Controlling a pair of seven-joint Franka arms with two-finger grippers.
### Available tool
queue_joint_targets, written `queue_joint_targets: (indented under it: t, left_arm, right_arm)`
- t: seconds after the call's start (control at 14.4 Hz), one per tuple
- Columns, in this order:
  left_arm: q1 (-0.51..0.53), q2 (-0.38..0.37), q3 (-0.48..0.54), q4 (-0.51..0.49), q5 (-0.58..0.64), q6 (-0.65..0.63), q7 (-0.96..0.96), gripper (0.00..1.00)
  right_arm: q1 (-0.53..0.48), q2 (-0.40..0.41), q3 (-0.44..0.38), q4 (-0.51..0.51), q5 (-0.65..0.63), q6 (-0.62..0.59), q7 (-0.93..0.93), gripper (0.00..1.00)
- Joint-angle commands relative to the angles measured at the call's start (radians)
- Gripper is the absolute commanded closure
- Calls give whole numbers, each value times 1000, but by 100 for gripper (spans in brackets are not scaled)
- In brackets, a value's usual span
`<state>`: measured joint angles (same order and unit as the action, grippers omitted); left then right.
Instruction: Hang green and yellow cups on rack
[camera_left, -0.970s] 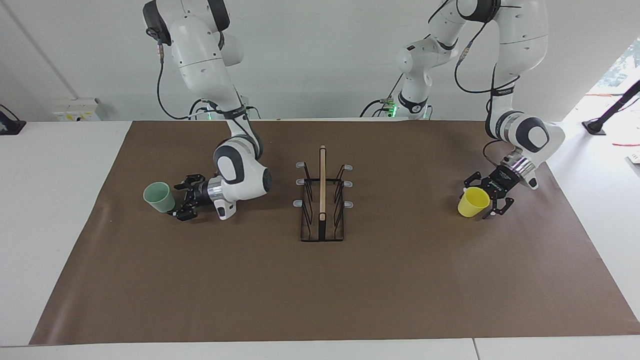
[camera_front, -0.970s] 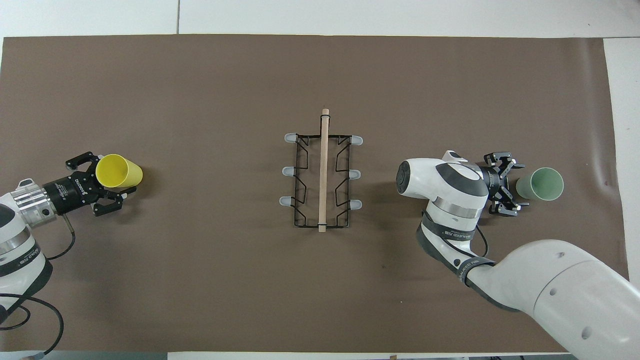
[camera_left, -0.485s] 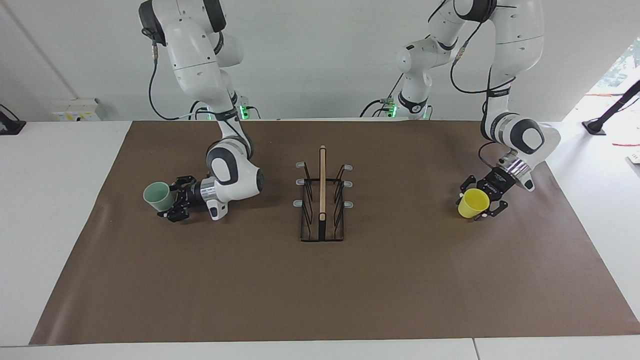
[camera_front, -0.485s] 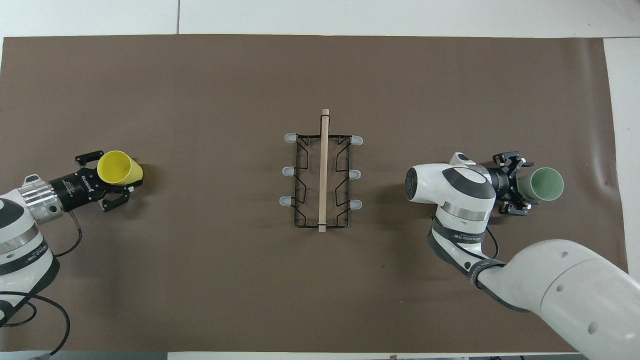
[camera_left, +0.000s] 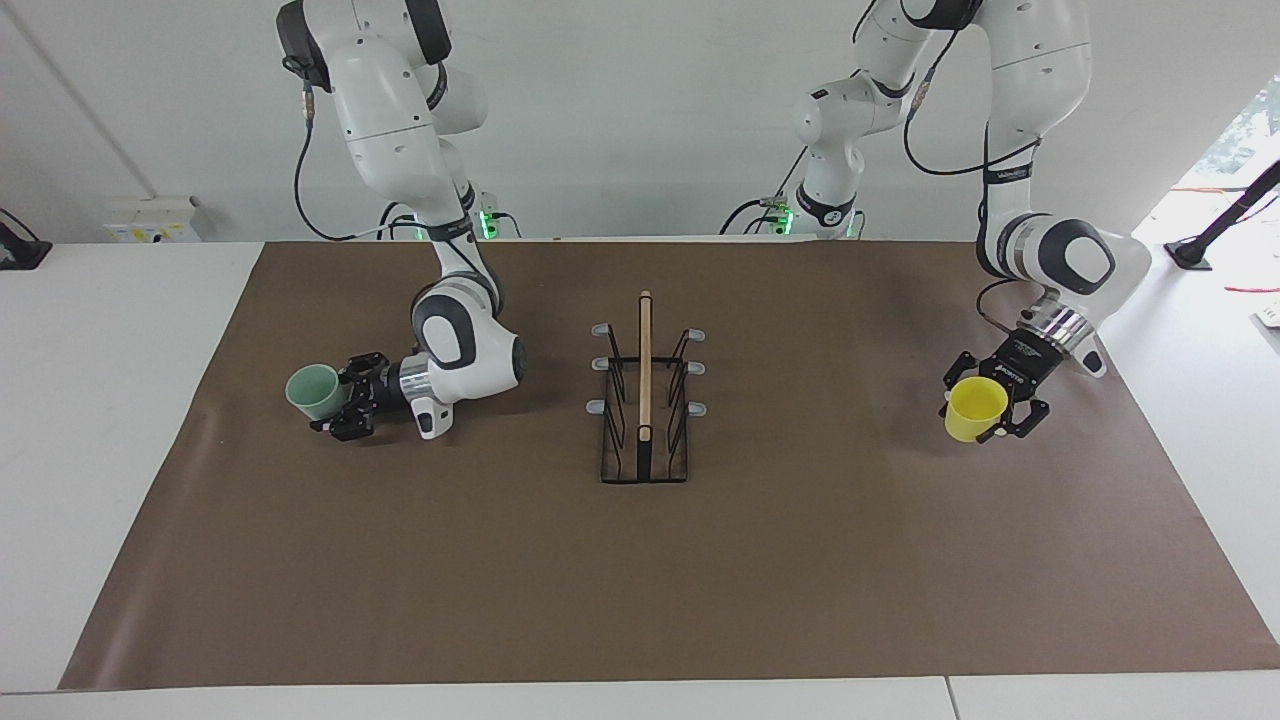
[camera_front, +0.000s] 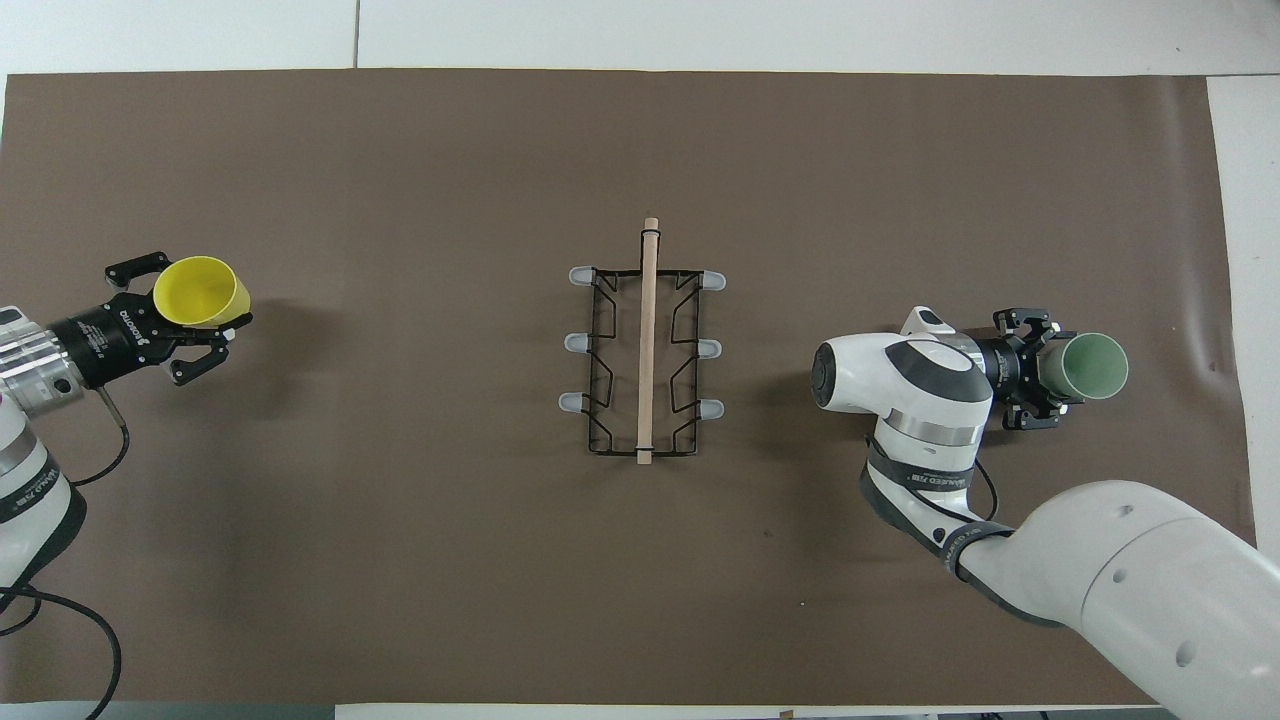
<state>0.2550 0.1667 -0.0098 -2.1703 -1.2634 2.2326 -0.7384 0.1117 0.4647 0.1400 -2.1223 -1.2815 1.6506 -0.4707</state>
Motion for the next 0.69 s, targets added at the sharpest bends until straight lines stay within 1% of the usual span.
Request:
queue_joint_targets:
  t: [0.0, 0.07, 0.14, 0.28, 0.35, 0.55, 0.62]
  left_arm:
    - [-89, -97, 2, 10, 189, 44, -161, 100]
    - [-129, -123, 2, 23, 255, 44, -221, 100]
    - [-163, -142, 2, 39, 321, 42, -252, 100]
    - [-238, -165, 2, 63, 457, 38, -341, 100]
    - [-278, -177, 2, 69, 536, 41, -396, 100]
    - [-409, -193, 1, 92, 834, 39, -525, 100]
    - [-457, -196, 1, 90, 933, 38, -559, 100]
  right_arm:
    - [-15, -26, 7, -25, -27, 18, 36, 89]
    - [-17, -27, 7, -21, -19, 20, 52, 97]
    - [-17, -35, 7, -5, -10, 20, 64, 100]
    - [-20, -49, 9, 39, 11, 20, 66, 100]
    - [-20, -52, 9, 73, 61, 24, 67, 100]
    - [-36, -57, 9, 172, 178, 23, 72, 100]
    - [-49, -82, 9, 183, 204, 21, 66, 100]
